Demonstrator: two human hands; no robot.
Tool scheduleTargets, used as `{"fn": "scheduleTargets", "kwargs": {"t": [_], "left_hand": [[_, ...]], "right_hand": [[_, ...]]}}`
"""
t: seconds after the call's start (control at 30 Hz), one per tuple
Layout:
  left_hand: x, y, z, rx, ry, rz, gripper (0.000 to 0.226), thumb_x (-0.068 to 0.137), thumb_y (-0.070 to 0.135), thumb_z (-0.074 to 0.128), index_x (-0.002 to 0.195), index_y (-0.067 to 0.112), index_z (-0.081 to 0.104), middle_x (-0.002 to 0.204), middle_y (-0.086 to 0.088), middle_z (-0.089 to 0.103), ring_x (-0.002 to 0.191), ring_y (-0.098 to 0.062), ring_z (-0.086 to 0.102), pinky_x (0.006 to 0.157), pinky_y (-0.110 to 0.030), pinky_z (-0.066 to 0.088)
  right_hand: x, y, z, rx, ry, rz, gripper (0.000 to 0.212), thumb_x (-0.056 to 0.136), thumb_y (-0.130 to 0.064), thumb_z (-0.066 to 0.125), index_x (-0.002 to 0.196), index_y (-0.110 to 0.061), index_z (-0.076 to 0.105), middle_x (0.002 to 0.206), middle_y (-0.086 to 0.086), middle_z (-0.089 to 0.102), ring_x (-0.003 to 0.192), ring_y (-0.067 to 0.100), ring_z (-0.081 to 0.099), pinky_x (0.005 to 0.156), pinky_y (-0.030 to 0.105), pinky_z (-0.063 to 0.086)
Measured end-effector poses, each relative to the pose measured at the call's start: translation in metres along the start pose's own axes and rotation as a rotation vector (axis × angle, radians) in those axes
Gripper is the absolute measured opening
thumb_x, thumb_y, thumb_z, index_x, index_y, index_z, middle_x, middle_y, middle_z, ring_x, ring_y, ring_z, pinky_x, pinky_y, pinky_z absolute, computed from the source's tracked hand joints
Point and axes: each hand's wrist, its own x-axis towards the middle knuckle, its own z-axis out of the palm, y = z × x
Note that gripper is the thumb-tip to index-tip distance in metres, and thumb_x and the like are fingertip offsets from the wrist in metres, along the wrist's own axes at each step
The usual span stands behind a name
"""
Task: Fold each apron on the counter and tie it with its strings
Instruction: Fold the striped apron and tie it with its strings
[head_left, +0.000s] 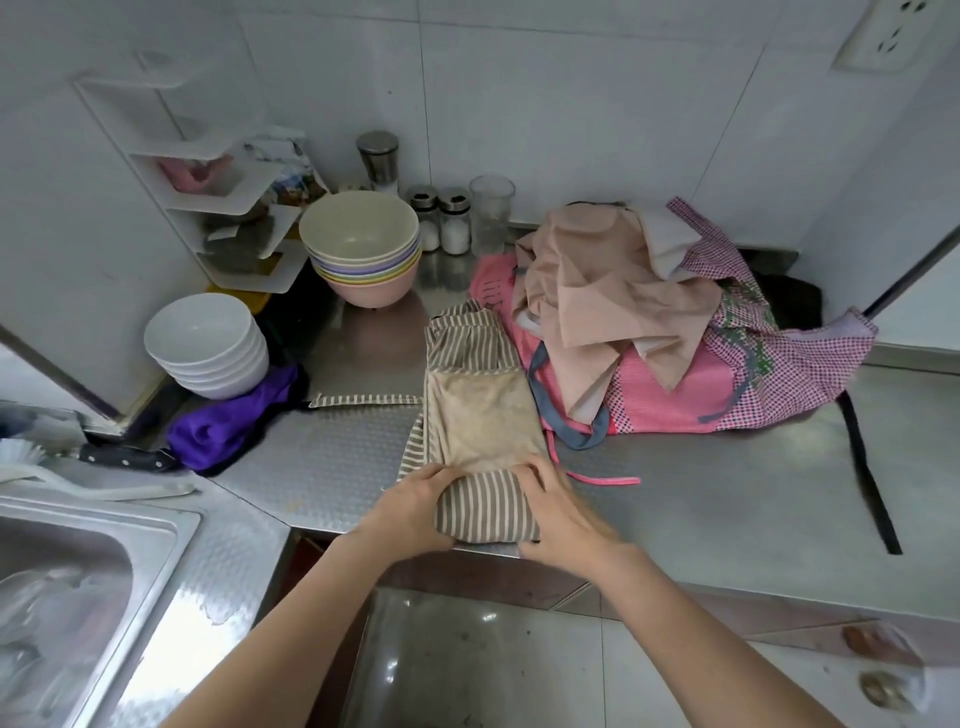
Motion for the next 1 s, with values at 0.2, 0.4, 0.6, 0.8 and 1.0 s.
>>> {"fn": "scheduleTargets", "kwargs": {"t": [0.2, 0.4, 0.6, 0.8, 1.0], "left_hand": [[0.002, -0.014, -0.016, -0.568, 0.017, -0.234, 0.026, 0.082, 0.032, 0.069, 0.102, 0.02, 0.056, 0.097, 0.002, 0.062, 0.094, -0.015, 0.058, 0.08, -0.022, 0.045], [0.011, -0.01, -0.005, -0.521, 0.222, -0.415, 0.032, 0.091, 0.042, 0.053, 0.074, 0.015, 0.048, 0.074, -0.001, 0.056, 0.077, -0.018, 0.053, 0.064, -0.025, 0.036], [0.024, -0.009, -0.008, -0.471, 0.193, -0.526, 0.045, 0.092, 0.046, 0.048, 0.06, 0.015, 0.041, 0.066, -0.002, 0.055, 0.073, -0.022, 0.055, 0.066, -0.027, 0.038], [0.036, -0.008, -0.013, -0.414, 0.137, -0.588, 0.047, 0.094, 0.046, 0.045, 0.063, 0.011, 0.045, 0.063, -0.002, 0.052, 0.076, -0.025, 0.056, 0.07, -0.032, 0.042], [0.048, -0.003, -0.018, -0.213, 0.168, -0.602, 0.048, 0.096, 0.043, 0.042, 0.11, -0.001, 0.054, 0.107, -0.016, 0.062, 0.102, -0.031, 0.059, 0.075, -0.03, 0.041]], "right_hand": [[0.022, -0.009, -0.037, 0.057, -0.063, 0.188, 0.046, 0.074, -0.04, 0.059, 0.112, -0.014, 0.056, 0.109, 0.005, 0.058, 0.1, 0.024, 0.058, 0.078, 0.034, 0.05], [0.039, -0.001, -0.03, 0.478, 0.006, 0.464, 0.042, 0.076, -0.051, 0.065, 0.107, -0.024, 0.063, 0.109, -0.001, 0.063, 0.106, 0.018, 0.059, 0.078, 0.029, 0.044], [0.055, 0.0, -0.026, 0.415, 0.054, 0.615, 0.047, 0.084, -0.061, 0.052, 0.075, -0.015, 0.047, 0.076, -0.001, 0.054, 0.086, 0.022, 0.059, 0.063, 0.03, 0.037], [0.074, -0.007, -0.035, 0.181, -0.001, 0.619, 0.052, 0.094, -0.057, 0.036, 0.088, -0.009, 0.056, 0.094, 0.006, 0.063, 0.097, 0.028, 0.06, 0.068, 0.031, 0.04], [0.093, -0.001, -0.037, 0.166, -0.072, 0.662, 0.052, 0.096, -0.053, 0.033, 0.098, -0.008, 0.059, 0.109, 0.012, 0.064, 0.102, 0.029, 0.061, 0.068, 0.03, 0.04]]}}
